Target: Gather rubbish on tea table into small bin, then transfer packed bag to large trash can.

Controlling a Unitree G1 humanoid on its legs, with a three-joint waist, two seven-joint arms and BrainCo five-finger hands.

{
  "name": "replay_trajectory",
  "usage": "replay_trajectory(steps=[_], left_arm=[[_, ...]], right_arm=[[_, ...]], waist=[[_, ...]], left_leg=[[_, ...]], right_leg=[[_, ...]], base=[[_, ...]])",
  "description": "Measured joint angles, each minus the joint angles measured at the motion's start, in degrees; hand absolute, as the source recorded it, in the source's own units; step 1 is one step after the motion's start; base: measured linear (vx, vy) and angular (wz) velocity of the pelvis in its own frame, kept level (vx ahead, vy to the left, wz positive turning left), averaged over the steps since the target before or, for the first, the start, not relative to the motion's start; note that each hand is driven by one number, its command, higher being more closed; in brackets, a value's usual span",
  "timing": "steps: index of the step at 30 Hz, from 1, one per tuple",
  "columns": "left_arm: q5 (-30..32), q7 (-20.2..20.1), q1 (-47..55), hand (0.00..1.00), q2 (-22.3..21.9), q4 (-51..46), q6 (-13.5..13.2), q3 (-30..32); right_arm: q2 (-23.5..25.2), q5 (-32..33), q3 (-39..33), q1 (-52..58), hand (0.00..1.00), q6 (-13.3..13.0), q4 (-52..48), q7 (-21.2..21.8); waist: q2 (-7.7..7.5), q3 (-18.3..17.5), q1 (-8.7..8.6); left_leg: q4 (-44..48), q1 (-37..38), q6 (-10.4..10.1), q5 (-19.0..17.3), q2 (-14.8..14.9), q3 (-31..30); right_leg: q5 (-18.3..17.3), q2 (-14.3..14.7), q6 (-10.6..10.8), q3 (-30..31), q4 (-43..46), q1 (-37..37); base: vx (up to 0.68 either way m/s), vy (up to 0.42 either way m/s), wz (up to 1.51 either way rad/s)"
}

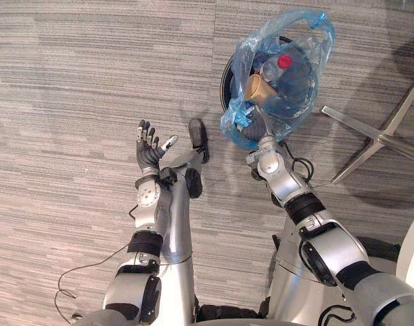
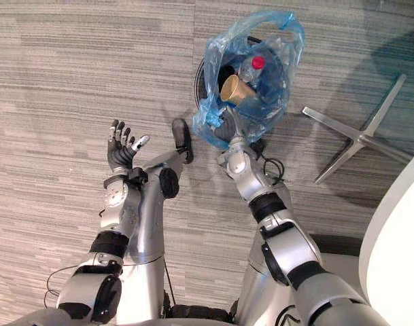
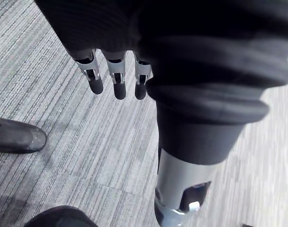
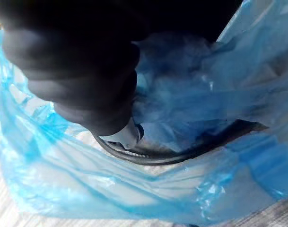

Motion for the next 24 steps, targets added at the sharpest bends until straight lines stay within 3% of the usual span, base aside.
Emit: replay_trajectory(steps=[7,14,16,21,24], left_arm=[[0.26,-0.1,2.76,0.0,-0.01,-0.31,1.09,-0.07],[1.55,-1.26,9.87,0.0,0.71,-0.61,2.63,-4.9],[2.45,-1.42,13.26,0.0,1.45,-2.36,2.65,-6.09],[2.63,-2.63,18.7,0.0,1.85,-2.6,2.94,-7.05],[3.8,-3.65,23.68,0.0,3.42,-2.59,3.37,-10.22]], right_arm=[[2.62,1.18,-1.64,7.9,1.0,-0.3,-10.37,-0.05],[4.6,2.53,-1.35,20.07,1.0,-1.34,-20.6,0.28],[6.07,3.01,0.1,23.4,1.0,-1.84,-23.42,1.28],[6.5,4.32,2.92,29.18,1.0,-3.6,-28.01,4.05],[6.74,4.54,4.51,34.11,1.0,-4.37,-29.27,6.73]], waist=[[-0.05,-0.03,-0.37],[-0.39,-0.21,-1.59],[-2.29,-1.96,-1.66],[-4.2,-3.31,-1.56],[-5.58,-8.03,-1.69]], left_leg=[[-3.79,8.28,-0.74,0.58,0.59,0.28],[-11.1,24.51,-1.66,1.22,0.73,0.87],[-13.23,29.45,-1.53,1.32,0.68,1.53],[-18.76,40.95,-1.89,1.15,0.26,2.07],[-24.24,46.58,-2.79,2.09,-0.88,2.52]], right_leg=[[0.37,1.27,-0.15,-0.63,-3.99,8.22],[1.6,2.78,-0.49,-2.15,-12.5,25.08],[1.68,3.05,-0.41,-2.22,-14.84,29.81],[2.34,3.98,0.87,-3.07,-21.84,42.02],[3.23,4.28,1.85,-3.15,-26.94,47.32]], base=[[-0.05,-0.014,-0.07],[0.02,-0.035,-0.06],[0.09,-0.056,-0.05],[0.1,-0.027,-0.01],[0.11,0.013,0.02]])
